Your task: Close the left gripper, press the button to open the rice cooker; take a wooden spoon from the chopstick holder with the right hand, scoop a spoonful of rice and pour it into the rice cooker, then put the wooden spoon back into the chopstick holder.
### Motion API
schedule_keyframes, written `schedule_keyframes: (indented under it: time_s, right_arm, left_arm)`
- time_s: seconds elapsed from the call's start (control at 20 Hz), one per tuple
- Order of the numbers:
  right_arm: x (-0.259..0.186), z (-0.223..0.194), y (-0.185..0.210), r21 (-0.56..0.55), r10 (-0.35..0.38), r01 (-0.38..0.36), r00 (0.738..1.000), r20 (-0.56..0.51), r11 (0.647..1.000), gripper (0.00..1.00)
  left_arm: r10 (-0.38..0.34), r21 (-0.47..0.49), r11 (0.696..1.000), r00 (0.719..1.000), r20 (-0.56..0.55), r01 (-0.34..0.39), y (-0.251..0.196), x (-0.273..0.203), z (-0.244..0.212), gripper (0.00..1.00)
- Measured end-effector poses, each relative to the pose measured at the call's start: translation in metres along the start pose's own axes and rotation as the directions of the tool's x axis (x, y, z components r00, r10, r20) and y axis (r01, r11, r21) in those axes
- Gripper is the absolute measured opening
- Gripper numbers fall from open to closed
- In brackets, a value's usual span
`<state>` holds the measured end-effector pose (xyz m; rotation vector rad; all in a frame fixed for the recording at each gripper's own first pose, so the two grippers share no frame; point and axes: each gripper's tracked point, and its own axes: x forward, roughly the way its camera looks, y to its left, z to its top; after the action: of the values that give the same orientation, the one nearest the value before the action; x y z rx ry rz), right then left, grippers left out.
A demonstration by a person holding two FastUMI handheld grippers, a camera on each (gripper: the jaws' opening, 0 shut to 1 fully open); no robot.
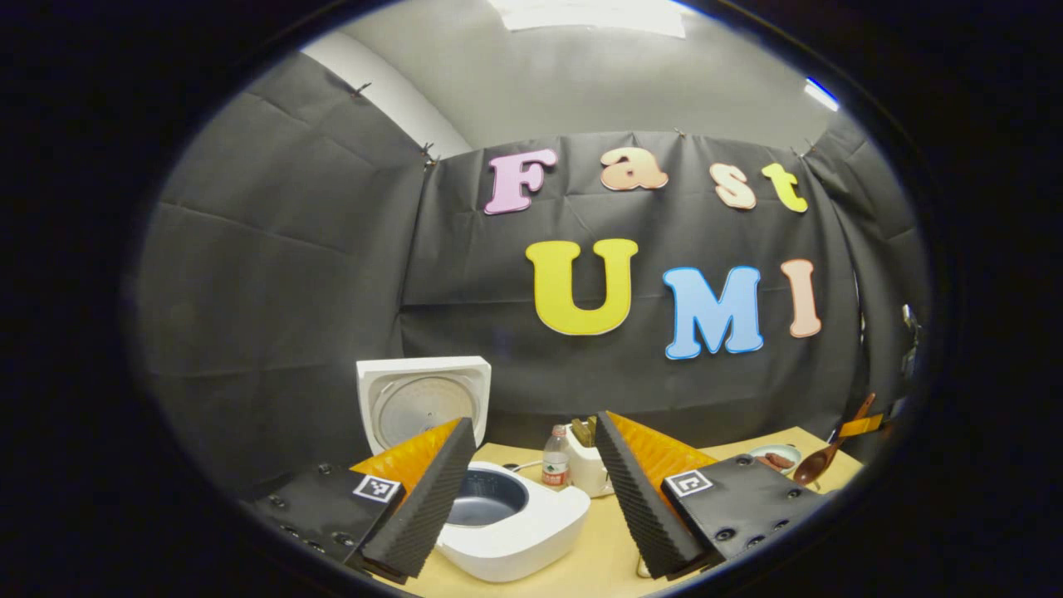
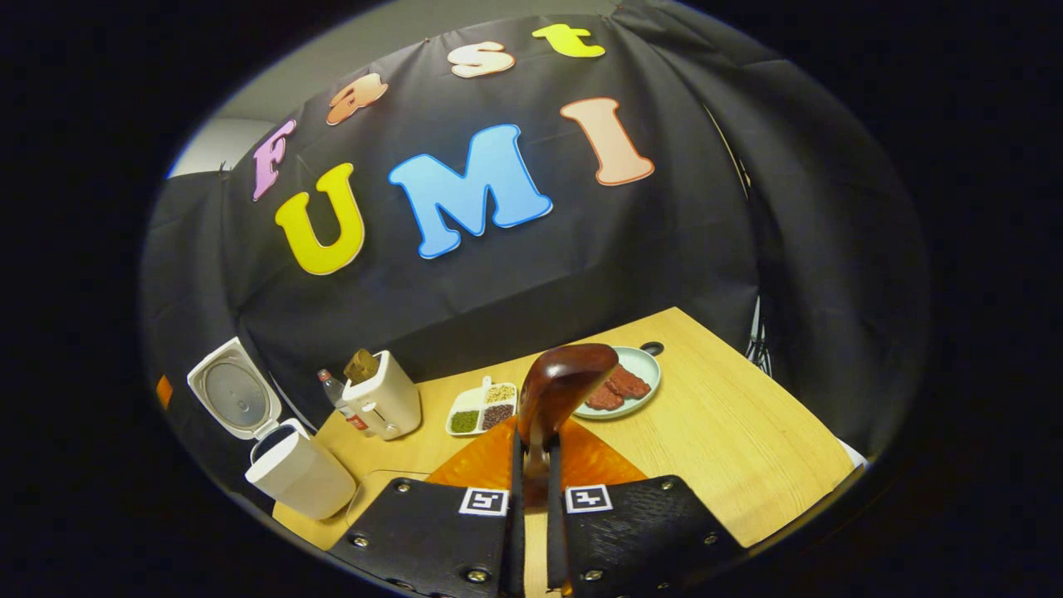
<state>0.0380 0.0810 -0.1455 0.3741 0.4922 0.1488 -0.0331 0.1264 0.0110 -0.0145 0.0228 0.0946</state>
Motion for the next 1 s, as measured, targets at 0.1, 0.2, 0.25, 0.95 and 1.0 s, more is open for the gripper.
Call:
schedule_keyframes:
  time_s: [0.1,0.2,0.25,0.95,1.0]
  right_arm:
    - [0.001,0.002,0.020,0.000,0.042,-0.042,0.999,0.007,0.999,0.11]
    - [0.002,-0.002,0.040,-0.010,0.081,-0.081,0.997,0.001,0.997,0.11]
    - [0.004,-0.006,0.050,-0.015,0.099,-0.099,0.995,-0.008,0.995,0.11]
    - [0.045,-0.107,0.106,-0.170,0.121,-0.150,0.978,-0.169,0.974,0.11]
    - [0.048,-0.113,0.106,-0.183,0.112,-0.144,0.978,-0.174,0.973,0.11]
  left_arm:
    - [0.008,0.004,1.000,1.000,0.001,-0.008,0.009,-0.003,0.000,0.99]
    - [0.018,0.006,1.000,1.000,0.001,-0.018,0.018,-0.005,0.001,1.00]
    - [0.024,0.008,1.000,1.000,0.001,-0.024,0.023,-0.008,-0.001,1.00]
    - [0.143,0.056,0.988,0.990,-0.010,-0.142,0.102,-0.035,-0.008,0.99]
    - [0.152,0.063,0.986,0.988,-0.009,-0.151,0.107,-0.037,-0.007,0.99]
